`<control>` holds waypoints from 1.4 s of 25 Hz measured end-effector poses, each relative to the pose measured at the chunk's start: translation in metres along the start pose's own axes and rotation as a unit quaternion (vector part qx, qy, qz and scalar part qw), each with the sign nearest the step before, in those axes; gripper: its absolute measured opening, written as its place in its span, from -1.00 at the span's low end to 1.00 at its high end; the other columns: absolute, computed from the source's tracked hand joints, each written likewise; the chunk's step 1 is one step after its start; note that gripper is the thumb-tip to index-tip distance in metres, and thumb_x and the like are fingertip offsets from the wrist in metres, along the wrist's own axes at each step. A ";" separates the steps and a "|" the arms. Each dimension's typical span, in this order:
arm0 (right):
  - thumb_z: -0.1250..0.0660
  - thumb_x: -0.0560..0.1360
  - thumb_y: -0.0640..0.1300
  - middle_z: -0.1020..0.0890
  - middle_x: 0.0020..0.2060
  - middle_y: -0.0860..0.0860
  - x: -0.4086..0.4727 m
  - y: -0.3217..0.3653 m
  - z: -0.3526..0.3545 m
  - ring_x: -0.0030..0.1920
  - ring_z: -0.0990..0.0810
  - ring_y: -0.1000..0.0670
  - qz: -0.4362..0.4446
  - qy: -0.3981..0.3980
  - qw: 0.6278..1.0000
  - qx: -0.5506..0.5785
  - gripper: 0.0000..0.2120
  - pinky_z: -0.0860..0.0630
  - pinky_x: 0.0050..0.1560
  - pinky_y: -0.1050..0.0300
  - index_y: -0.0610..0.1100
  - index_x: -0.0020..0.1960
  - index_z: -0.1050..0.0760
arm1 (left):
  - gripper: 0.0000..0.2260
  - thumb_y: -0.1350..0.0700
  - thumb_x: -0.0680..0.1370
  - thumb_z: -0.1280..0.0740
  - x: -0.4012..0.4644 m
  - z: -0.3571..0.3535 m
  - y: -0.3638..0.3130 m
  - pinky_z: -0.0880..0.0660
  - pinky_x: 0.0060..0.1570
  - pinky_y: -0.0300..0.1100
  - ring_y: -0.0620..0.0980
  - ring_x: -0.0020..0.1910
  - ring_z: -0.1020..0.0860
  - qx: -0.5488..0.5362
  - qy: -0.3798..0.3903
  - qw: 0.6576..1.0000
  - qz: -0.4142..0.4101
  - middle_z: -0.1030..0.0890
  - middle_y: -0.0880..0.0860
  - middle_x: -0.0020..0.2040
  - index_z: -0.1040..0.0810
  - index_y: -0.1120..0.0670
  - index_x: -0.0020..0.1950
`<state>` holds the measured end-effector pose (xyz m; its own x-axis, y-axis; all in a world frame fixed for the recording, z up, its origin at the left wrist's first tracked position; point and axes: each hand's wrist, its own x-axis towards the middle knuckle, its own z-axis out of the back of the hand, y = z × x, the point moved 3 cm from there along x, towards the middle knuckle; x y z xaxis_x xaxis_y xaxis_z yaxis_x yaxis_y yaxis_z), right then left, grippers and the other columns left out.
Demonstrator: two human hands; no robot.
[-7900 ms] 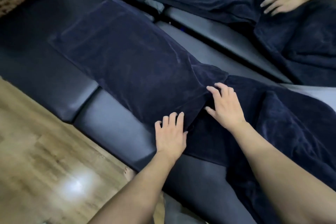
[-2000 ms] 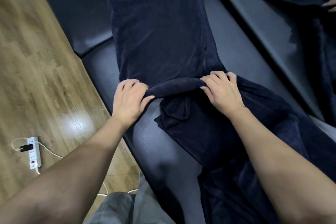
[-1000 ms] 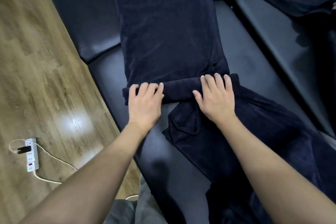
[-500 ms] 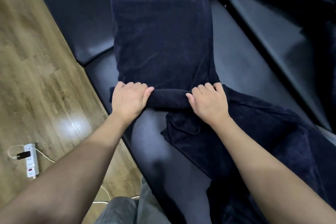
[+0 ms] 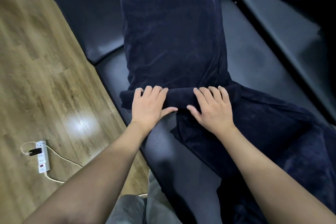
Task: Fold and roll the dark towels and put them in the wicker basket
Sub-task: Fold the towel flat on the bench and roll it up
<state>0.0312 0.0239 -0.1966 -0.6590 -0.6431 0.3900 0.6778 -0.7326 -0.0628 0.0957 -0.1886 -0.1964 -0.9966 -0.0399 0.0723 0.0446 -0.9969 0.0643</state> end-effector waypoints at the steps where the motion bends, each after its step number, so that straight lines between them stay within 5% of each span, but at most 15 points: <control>1: -0.31 0.59 0.22 -0.63 0.14 -0.11 -0.004 -0.005 0.000 0.08 -0.58 -0.20 0.014 0.013 1.000 -0.004 -0.47 -0.42 0.25 -0.18 -0.18 0.32 -0.56 | -0.31 -0.49 0.50 -0.04 0.006 0.003 0.004 -0.37 -0.02 0.01 0.07 -0.11 -0.51 0.003 0.001 1.000 -0.012 -0.60 -0.01 -0.02 -0.59 0.02 0.19; 4: -0.32 0.57 0.28 -0.62 0.04 -0.10 -0.001 -0.016 0.002 -0.05 -0.55 -0.19 0.041 0.025 0.998 -0.040 -0.43 -0.41 0.05 -0.11 -0.16 0.33 -0.54 | -0.33 -0.52 0.48 -0.04 0.014 0.009 0.012 -0.30 -0.12 -0.01 0.08 -0.22 -0.49 -0.016 -0.007 0.999 -0.040 -0.55 0.00 -0.20 -0.59 0.03 -0.01; 9: -0.20 0.59 0.35 -0.52 -0.24 -0.07 -0.002 -0.010 0.005 -0.24 -0.47 -0.14 0.071 0.042 0.997 -0.009 -0.42 -0.42 -0.15 -0.07 -0.18 0.06 -0.56 | -0.35 -0.52 0.46 -0.09 -0.007 0.011 0.022 -0.29 -0.14 -0.01 0.08 -0.25 -0.48 -0.016 0.004 0.999 -0.048 -0.53 0.00 -0.26 -0.56 0.05 -0.13; 15: -0.06 0.66 0.33 -0.49 -0.43 -0.05 0.012 0.004 0.015 -0.42 -0.45 -0.14 0.040 0.065 0.997 0.016 -0.42 -0.34 -0.24 -0.06 -0.15 -0.17 -0.46 | -0.48 -0.25 0.65 0.00 0.002 0.026 0.025 -0.36 -0.20 0.01 0.15 -0.39 -0.51 -0.067 0.015 0.997 -0.020 -0.54 0.04 -0.41 -0.41 0.05 -0.32; 19: -0.14 0.64 0.30 -0.45 -0.44 -0.04 0.010 0.017 0.022 -0.46 -0.42 -0.12 0.060 0.060 0.996 -0.004 -0.48 -0.33 -0.29 -0.03 -0.15 -0.13 -0.44 | -0.47 -0.34 0.60 -0.03 -0.010 0.024 0.037 -0.39 -0.20 0.00 0.12 -0.40 -0.53 -0.062 0.028 0.997 -0.030 -0.54 0.02 -0.42 -0.44 0.06 -0.26; 22: -0.07 0.68 0.23 -0.47 -0.47 -0.05 0.005 0.029 0.019 -0.46 -0.45 -0.13 0.009 0.090 0.996 0.003 -0.49 -0.33 -0.28 -0.03 -0.14 -0.22 -0.41 | -0.59 -0.19 0.66 -0.04 -0.012 0.025 0.037 -0.38 -0.22 0.01 0.14 -0.40 -0.55 -0.068 0.016 0.997 -0.039 -0.55 0.02 -0.40 -0.45 0.07 -0.13; 27: -0.12 0.67 0.12 -0.52 -0.33 -0.09 -0.001 0.034 0.020 -0.25 -0.46 -0.17 -0.028 0.097 0.994 -0.035 -0.54 -0.35 -0.20 -0.10 -0.16 -0.24 -0.46 | -0.74 -0.03 0.68 -0.16 -0.026 0.020 0.020 -0.36 -0.05 0.03 0.12 -0.13 -0.52 -0.045 -0.059 0.997 -0.025 -0.59 0.02 -0.04 -0.58 0.06 0.00; 31: -0.11 0.70 0.08 -0.50 -0.25 -0.08 0.003 0.041 0.021 -0.19 -0.45 -0.17 -0.047 0.096 0.992 -0.067 -0.56 -0.36 -0.12 -0.10 -0.15 -0.20 -0.49 | -0.43 -0.36 0.59 -0.18 -0.054 0.005 0.012 -0.36 0.22 0.11 0.12 0.08 -0.53 -0.026 -0.037 0.999 -0.025 -0.58 0.02 0.18 -0.56 0.08 0.30; 35: -0.05 0.73 0.04 -0.52 -0.21 -0.06 -0.016 0.048 0.027 -0.18 -0.45 -0.16 -0.087 0.095 0.990 -0.051 -0.61 -0.36 -0.05 -0.10 -0.14 -0.08 -0.51 | -0.36 -0.45 0.54 -0.08 -0.033 0.008 0.023 -0.40 -0.06 0.05 0.13 -0.14 -0.51 -0.004 -0.007 0.998 -0.056 -0.60 0.03 -0.04 -0.58 0.05 0.19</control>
<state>0.0836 0.0051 -0.1815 -0.8191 -0.5281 0.2241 0.5180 -0.8487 -0.1068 0.1303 -0.2102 -0.1895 -0.9941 0.0731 0.0798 -0.0679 -0.9955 0.0657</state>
